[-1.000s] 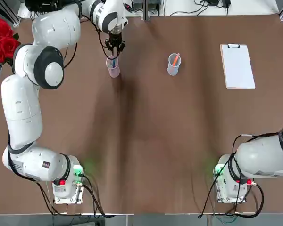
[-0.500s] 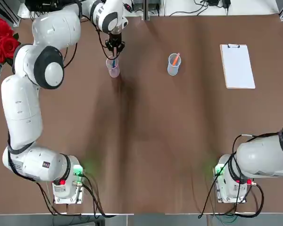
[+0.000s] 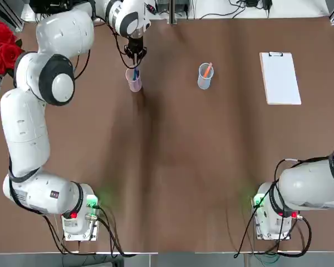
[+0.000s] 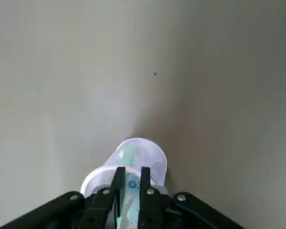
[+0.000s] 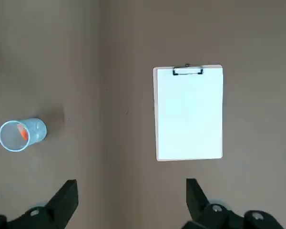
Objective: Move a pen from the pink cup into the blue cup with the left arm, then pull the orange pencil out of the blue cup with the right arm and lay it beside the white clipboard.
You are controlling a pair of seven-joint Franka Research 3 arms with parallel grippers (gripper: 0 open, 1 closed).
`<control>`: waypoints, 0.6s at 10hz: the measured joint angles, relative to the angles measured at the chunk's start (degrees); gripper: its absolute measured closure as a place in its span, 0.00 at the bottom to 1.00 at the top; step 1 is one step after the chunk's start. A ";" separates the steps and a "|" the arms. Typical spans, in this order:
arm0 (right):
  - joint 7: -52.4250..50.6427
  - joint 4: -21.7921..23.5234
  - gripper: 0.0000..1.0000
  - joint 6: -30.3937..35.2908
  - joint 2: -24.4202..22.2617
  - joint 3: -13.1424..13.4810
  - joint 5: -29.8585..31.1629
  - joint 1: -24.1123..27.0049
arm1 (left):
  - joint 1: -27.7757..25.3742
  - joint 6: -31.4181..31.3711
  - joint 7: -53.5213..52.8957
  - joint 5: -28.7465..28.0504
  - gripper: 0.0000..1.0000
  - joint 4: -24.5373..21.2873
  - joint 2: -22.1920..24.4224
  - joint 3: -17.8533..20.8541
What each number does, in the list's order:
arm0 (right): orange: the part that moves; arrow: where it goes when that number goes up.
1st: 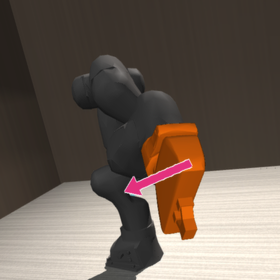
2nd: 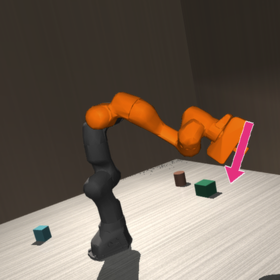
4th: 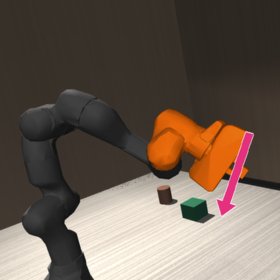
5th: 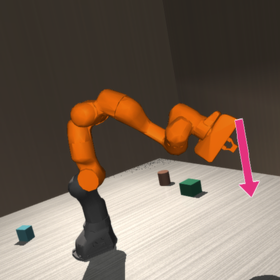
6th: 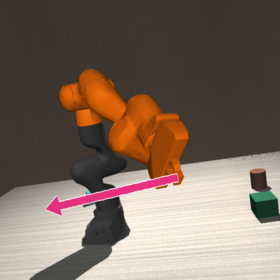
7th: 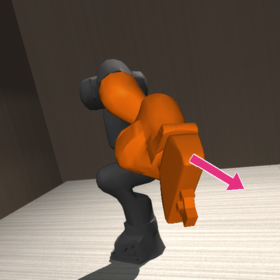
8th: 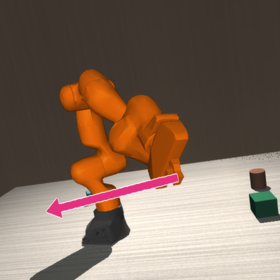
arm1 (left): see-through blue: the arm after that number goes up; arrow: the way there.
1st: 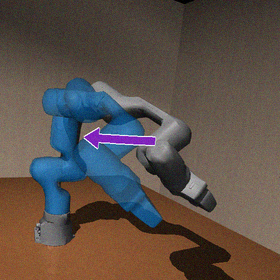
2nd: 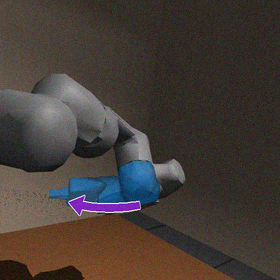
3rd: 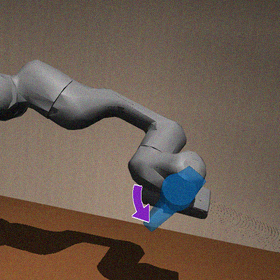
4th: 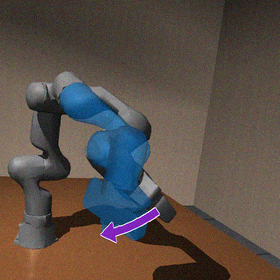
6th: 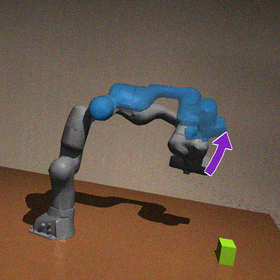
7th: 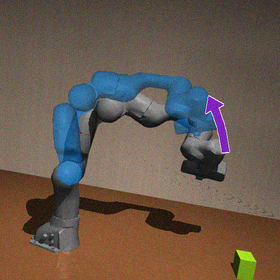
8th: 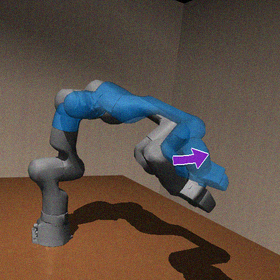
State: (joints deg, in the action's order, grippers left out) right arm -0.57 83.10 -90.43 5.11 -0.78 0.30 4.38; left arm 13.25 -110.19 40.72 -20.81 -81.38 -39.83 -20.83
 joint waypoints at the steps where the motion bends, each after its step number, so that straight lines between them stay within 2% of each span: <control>1: 0.00 0.00 0.00 0.00 0.00 -0.06 0.00 0.00 | -0.08 0.61 0.00 0.00 0.84 0.05 0.84 0.00; 3: 0.00 0.00 0.00 -0.06 0.00 -0.31 0.15 -0.01 | -0.12 3.20 0.23 0.00 0.84 0.28 3.40 -0.01; 6: 0.00 -0.01 0.00 -0.12 0.00 -0.38 0.49 -0.01 | -0.18 3.61 1.91 0.02 0.84 0.44 7.41 -0.48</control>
State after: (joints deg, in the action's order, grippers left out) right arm -0.58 83.09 -90.55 5.11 -1.15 0.79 4.37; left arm 13.08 -106.58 42.62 -20.79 -80.94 -32.42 -21.30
